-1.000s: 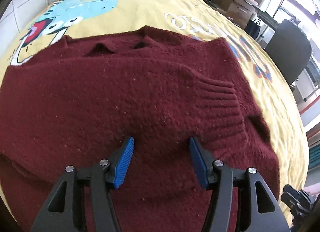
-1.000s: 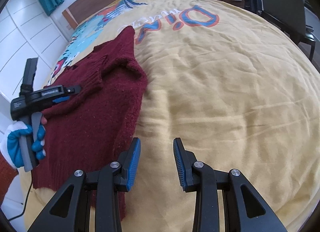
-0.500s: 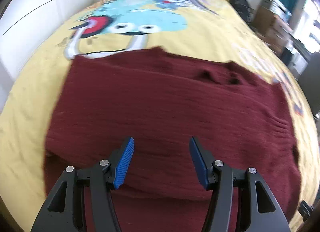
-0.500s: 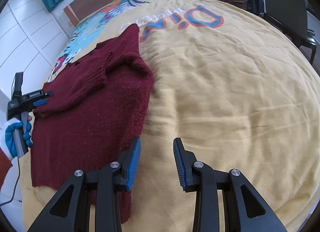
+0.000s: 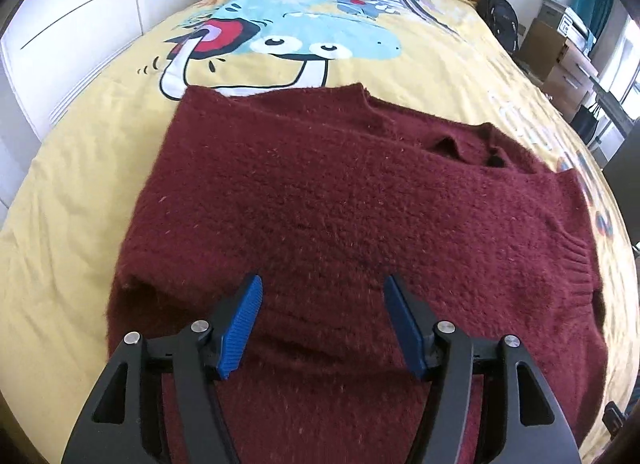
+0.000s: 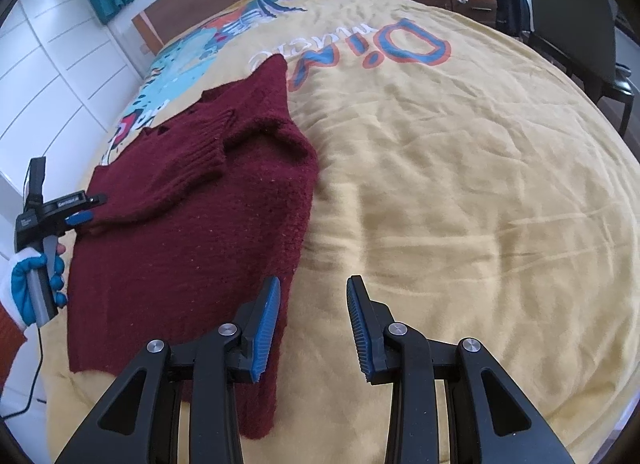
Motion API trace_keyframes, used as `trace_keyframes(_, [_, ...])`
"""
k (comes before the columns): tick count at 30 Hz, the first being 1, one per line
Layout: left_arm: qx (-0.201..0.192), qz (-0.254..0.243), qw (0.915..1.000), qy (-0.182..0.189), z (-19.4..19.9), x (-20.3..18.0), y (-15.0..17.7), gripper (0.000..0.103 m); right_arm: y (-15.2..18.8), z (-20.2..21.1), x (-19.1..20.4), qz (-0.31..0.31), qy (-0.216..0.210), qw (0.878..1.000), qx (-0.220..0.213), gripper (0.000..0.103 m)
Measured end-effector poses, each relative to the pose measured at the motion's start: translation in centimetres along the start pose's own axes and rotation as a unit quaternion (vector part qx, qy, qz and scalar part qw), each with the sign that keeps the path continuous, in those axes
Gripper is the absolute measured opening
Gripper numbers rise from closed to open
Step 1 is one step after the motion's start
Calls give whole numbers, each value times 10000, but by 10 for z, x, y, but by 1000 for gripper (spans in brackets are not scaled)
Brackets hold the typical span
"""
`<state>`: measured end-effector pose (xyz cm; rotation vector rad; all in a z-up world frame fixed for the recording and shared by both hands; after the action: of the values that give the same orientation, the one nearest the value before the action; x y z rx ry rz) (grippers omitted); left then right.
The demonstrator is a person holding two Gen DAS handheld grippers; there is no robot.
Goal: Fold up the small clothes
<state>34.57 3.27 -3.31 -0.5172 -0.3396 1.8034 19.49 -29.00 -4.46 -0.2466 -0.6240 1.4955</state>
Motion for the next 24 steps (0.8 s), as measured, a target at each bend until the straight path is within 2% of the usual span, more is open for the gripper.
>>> trace_keyframes(6, [-36, 39, 10000, 27, 29, 11, 7, 58, 2, 17, 3, -16, -39, 9999, -141, 43])
trace_keyframes(15, [-92, 65, 9996, -255, 77, 41, 28, 58, 5, 39, 14, 55, -140, 9995, -284, 51])
trace_keyframes(19, [-100, 178, 9993, -312, 97, 59, 40, 61, 10, 44, 21, 78, -289, 9992, -259, 58])
trace_keyframes(24, [-67, 345, 9986, -392, 114, 77, 58, 62, 20, 50, 28, 96, -345, 9991, -240, 61])
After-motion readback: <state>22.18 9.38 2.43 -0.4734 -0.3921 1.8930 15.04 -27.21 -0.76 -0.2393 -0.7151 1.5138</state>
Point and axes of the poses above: each gripper's, at about its wrist camera, not at the fingertips, and z roughly against the way its jaws point, x to its left, y to its underside, the point moved 4 cm from there along -z, roughly the way its jaws point, and after that the axes turned 9 degrees about z, right-handed, at the moved point
